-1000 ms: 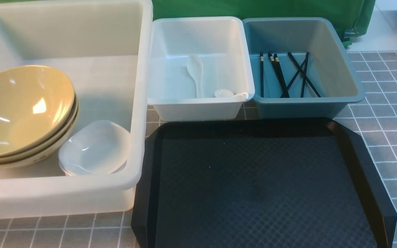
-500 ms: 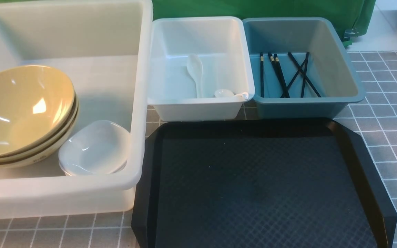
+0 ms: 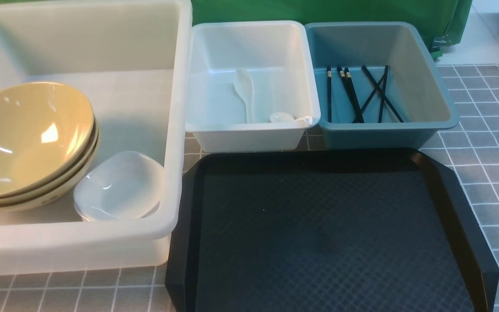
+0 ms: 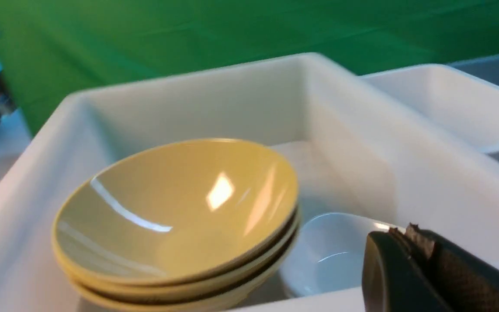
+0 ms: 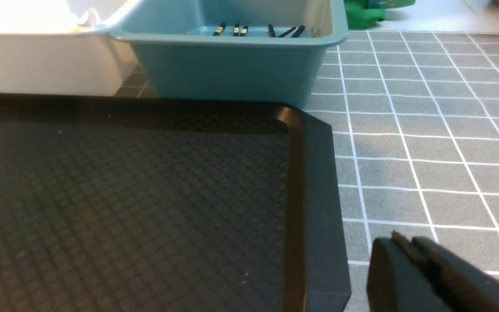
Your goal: On grey table put chopsticks spoon bowls plates into blue grey white boxes.
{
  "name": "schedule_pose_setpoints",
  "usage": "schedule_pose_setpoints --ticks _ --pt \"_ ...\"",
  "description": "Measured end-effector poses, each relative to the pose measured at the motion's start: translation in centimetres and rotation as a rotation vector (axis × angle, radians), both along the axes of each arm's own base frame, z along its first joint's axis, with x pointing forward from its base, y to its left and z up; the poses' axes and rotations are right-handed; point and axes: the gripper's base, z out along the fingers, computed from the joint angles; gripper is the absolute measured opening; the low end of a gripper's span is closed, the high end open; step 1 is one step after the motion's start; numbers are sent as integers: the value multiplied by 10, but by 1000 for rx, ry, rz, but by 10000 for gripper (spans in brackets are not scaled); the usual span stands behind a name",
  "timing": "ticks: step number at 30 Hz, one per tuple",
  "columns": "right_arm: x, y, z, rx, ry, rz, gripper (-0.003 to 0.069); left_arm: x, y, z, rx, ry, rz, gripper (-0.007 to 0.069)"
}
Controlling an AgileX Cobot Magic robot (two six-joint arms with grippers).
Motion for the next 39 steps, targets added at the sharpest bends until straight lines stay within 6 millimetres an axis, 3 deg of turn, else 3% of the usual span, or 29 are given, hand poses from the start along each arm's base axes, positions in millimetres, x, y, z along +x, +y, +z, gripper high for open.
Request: schedule_pose_setpoints --ticks 9,13,39 --pt "0 0 0 0 0 0 80 10 6 -56 -140 115 117 -8" --pt "0 0 0 0 0 0 86 9 5 -63 -168 185 115 -8" --pt "0 0 0 0 1 0 98 9 3 -63 -96 192 75 -8"
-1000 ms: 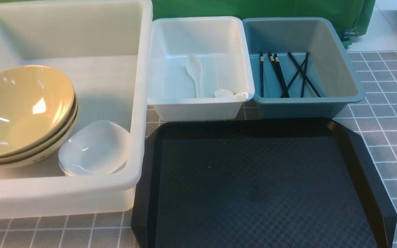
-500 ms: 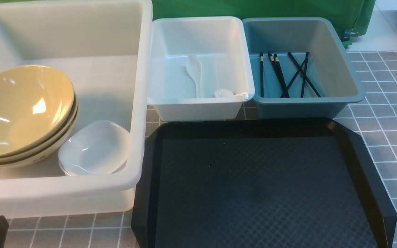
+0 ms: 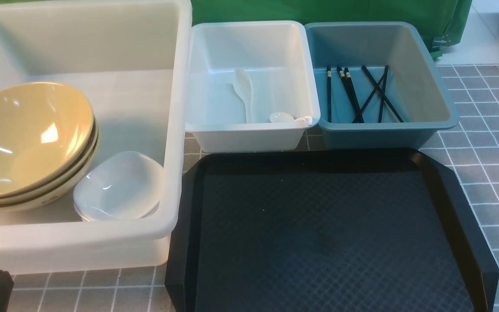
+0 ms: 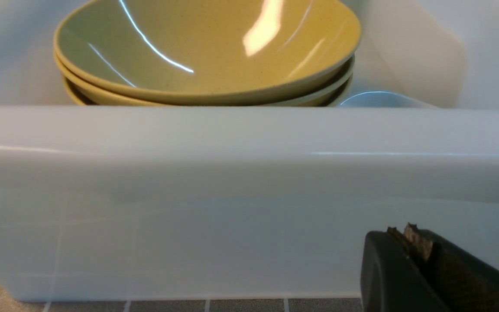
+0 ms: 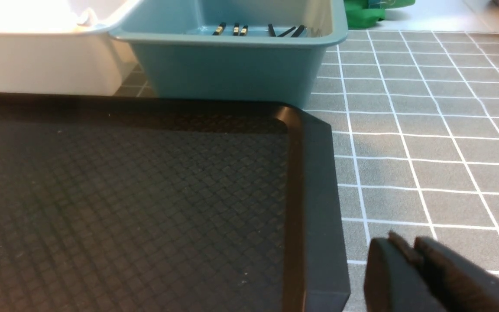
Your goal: On grey table put chopsticks spoon bowls plates into blue grey white boxes.
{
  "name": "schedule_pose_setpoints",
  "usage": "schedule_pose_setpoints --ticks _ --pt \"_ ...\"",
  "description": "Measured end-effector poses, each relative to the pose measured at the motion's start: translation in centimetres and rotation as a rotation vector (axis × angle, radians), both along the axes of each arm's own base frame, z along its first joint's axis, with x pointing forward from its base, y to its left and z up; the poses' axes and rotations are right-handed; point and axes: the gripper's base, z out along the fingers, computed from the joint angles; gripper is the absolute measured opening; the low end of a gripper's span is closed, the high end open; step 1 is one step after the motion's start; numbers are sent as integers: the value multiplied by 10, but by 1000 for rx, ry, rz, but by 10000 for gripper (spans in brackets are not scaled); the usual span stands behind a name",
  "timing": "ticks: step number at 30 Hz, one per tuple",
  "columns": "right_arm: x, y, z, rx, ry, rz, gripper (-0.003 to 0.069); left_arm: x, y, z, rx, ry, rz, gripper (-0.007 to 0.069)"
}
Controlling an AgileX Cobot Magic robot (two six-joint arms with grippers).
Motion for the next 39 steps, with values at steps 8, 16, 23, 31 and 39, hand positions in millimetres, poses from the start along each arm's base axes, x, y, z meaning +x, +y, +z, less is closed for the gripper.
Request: schedule_pose_setpoints --ticks 8,16,23,31,39 --pt "0 0 0 0 0 0 98 0 0 0 0 0 0 -8" --pt "0 0 0 0 0 0 99 0 0 0 0 0 0 -8" --pt "0 0 0 0 0 0 99 0 0 0 -2 0 0 -8" --pt "0 0 0 0 0 0 100 0 0 0 -2 0 0 -8" --pt "0 0 0 0 0 0 113 0 0 0 -2 0 0 -8"
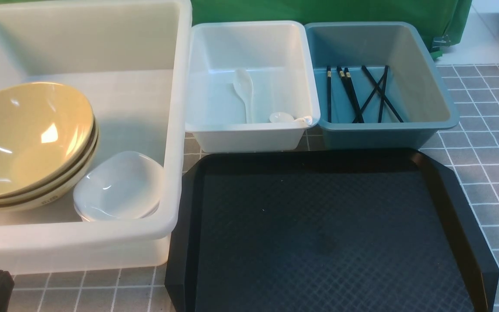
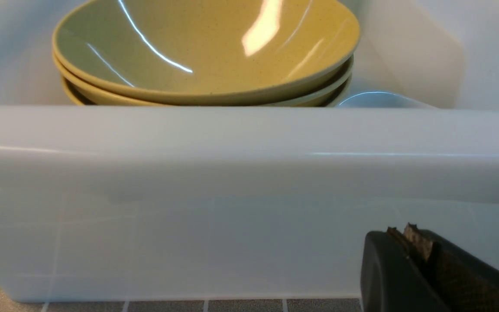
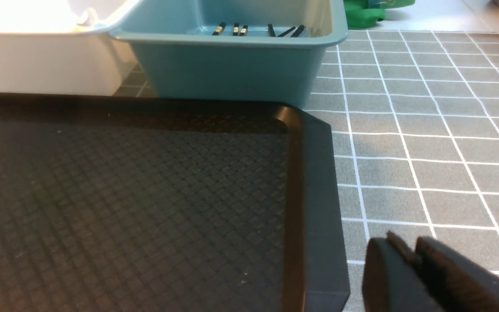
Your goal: On grey table put chopsticks spoon bowls plates into blue grey white boxes.
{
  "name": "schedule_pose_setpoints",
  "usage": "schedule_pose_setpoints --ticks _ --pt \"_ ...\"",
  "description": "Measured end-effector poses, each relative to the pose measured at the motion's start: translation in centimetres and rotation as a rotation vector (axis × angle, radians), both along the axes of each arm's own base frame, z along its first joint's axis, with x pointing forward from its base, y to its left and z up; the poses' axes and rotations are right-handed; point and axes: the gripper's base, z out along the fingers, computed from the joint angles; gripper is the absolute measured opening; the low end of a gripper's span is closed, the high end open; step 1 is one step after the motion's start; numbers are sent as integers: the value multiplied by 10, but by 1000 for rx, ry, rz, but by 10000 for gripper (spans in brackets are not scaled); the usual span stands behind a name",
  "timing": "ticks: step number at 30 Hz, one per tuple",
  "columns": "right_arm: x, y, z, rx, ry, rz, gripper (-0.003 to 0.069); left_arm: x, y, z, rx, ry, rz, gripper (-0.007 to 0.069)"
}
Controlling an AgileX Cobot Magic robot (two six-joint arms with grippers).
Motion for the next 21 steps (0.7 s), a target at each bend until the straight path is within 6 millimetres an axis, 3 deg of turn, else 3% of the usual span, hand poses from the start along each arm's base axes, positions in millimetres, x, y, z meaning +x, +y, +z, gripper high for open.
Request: schedule_pose_setpoints --ticks 21 --pt "0 0 0 0 0 0 132 0 0 0 0 0 0 -8"
